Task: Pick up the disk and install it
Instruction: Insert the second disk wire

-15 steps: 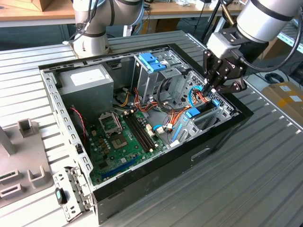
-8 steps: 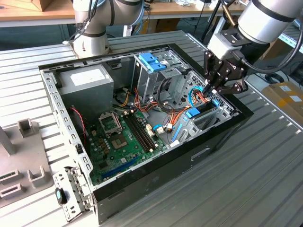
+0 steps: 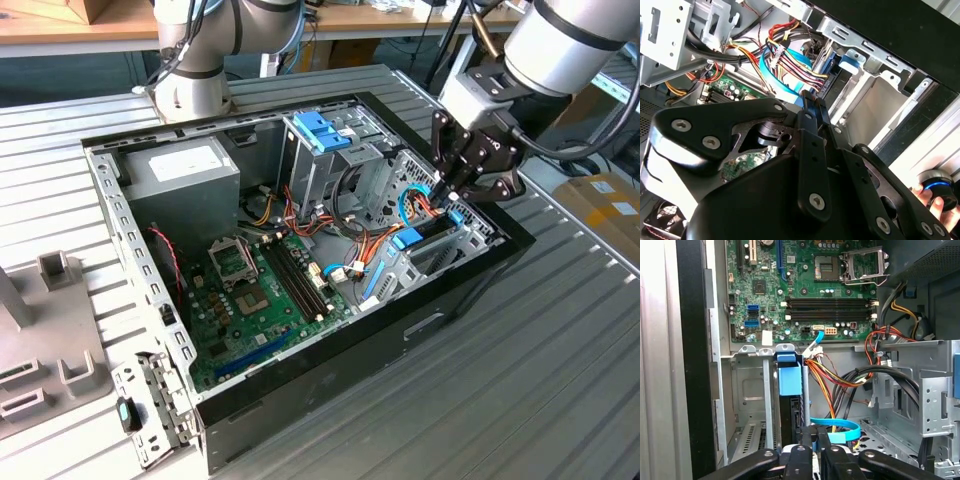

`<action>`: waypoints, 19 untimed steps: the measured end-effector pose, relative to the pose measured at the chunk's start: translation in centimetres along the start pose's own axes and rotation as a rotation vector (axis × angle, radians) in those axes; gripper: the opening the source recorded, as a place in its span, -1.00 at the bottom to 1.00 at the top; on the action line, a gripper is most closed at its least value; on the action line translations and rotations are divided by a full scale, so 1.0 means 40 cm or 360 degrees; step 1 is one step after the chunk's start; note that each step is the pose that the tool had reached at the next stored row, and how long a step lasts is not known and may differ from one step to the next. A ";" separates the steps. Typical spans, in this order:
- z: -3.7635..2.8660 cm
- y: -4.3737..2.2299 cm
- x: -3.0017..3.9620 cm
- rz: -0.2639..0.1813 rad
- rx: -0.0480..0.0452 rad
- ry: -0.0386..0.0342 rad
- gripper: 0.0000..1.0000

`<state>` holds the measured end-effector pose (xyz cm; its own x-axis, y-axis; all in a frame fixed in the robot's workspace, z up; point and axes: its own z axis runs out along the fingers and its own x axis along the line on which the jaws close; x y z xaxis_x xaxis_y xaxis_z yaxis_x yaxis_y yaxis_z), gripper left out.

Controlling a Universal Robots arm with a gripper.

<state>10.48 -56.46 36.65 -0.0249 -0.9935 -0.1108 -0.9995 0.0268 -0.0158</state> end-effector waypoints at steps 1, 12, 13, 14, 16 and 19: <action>0.000 0.000 0.001 0.0000 0.0000 0.0000 -0.67; 0.003 0.005 0.008 0.0000 0.0000 0.0000 -0.67; 0.003 0.005 0.008 0.0000 0.0000 0.0000 -0.67; 0.004 0.005 0.008 0.0000 0.0000 0.0000 -0.67; 0.004 0.006 0.009 0.0000 0.0000 0.0000 -0.67; 0.004 0.008 0.010 0.0000 0.0000 0.0000 -0.67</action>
<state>10.17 -56.81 36.43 -0.0249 -0.9935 -0.1107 -0.9995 0.0268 -0.0158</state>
